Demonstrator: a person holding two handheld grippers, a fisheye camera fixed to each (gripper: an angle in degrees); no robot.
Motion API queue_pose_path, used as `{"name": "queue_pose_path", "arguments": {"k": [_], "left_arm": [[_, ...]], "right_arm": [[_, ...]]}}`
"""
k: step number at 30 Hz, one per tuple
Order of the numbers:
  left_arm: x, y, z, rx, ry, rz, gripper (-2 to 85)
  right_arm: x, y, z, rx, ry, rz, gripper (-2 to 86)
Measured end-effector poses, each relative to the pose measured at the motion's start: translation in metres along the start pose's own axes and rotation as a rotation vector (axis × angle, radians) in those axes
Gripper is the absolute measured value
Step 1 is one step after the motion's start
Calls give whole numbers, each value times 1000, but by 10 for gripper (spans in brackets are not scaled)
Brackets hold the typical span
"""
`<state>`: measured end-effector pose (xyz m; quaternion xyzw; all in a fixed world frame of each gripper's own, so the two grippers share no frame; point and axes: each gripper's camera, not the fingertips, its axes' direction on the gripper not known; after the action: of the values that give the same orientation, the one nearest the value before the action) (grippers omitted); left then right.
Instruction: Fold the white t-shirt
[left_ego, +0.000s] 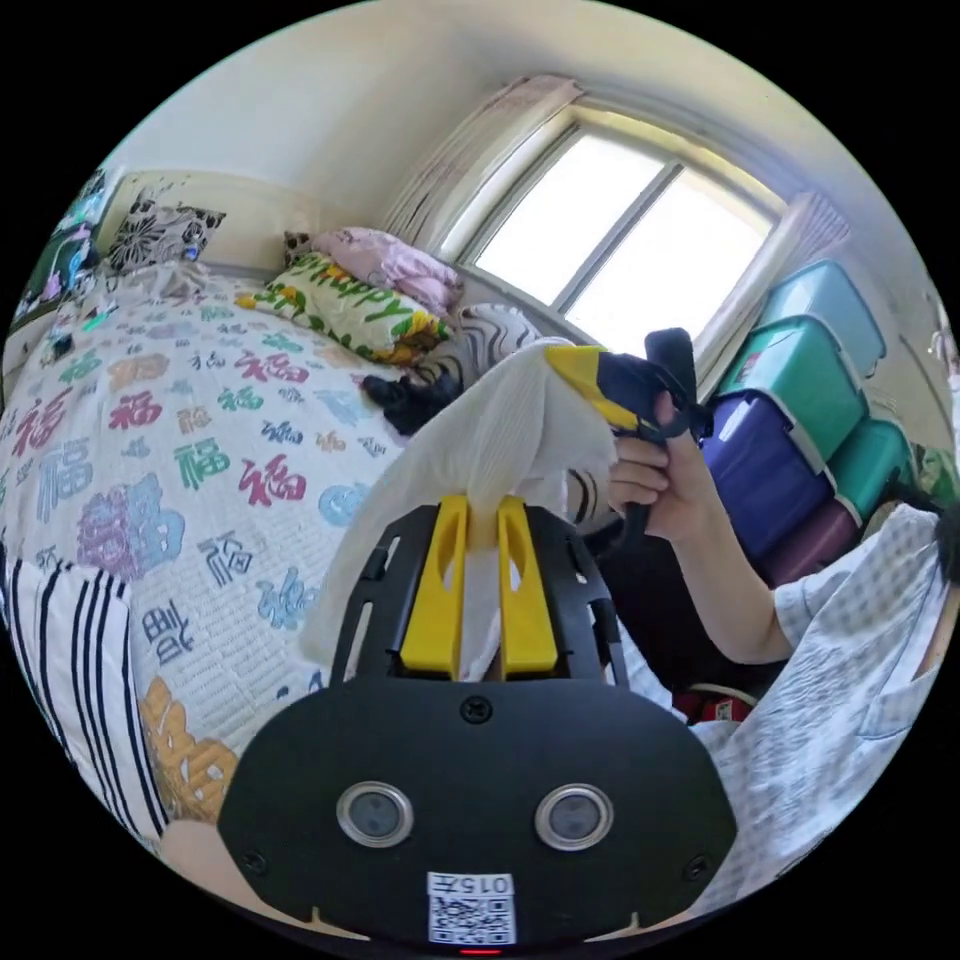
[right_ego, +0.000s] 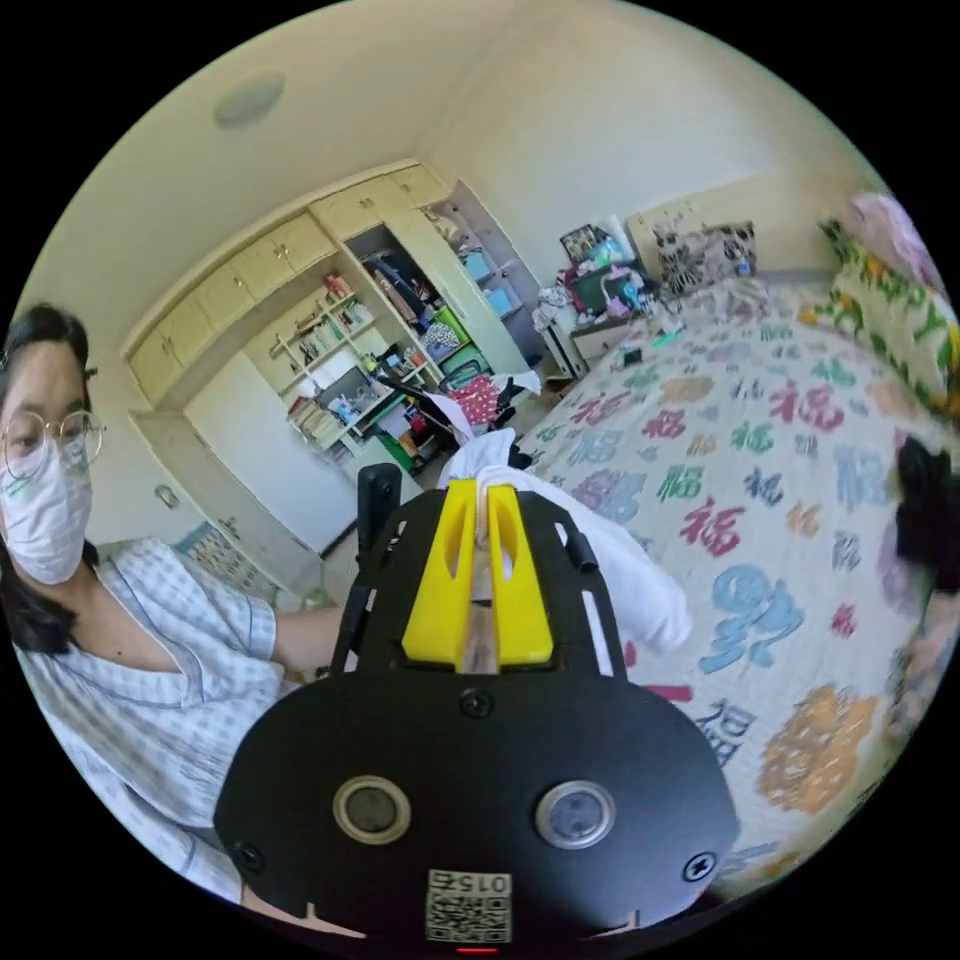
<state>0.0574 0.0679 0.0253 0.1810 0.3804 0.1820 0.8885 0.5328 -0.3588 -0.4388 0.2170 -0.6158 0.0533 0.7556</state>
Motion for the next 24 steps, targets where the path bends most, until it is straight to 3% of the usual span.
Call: {"name": "queue_pose_path", "arguments": {"k": [4, 6, 8, 10, 12, 14, 19, 22, 24], "left_arm": [[2, -1, 18, -49, -35, 78, 66], [-13, 26, 50, -237, -57, 47, 86], [-38, 57, 75, -405, -57, -43, 93], [-66, 84, 86, -460, 8, -177, 96], [-98, 100, 80, -399, -11, -312, 99], [-116, 99, 76, -361, -108, -355, 110], [-158, 91, 114, -408, -176, -384, 128], [-174, 98, 153, -492, -136, -380, 78], [-179, 101, 154, -451, -112, -387, 34]], "right_arm": [[-34, -30, 6, -165, 111, -227, 13], [-32, -17, 23, -289, 138, -241, 19], [6, 25, 49, -455, 163, -106, 31], [54, 61, 63, -558, 168, 118, 40], [85, 87, 64, -562, 170, 258, 49], [104, 98, 53, -442, 166, 359, 70], [134, 91, 71, -424, 272, 418, 88], [152, 85, 101, -471, 193, 457, 79], [159, 82, 113, -511, 171, 462, 34]]}}
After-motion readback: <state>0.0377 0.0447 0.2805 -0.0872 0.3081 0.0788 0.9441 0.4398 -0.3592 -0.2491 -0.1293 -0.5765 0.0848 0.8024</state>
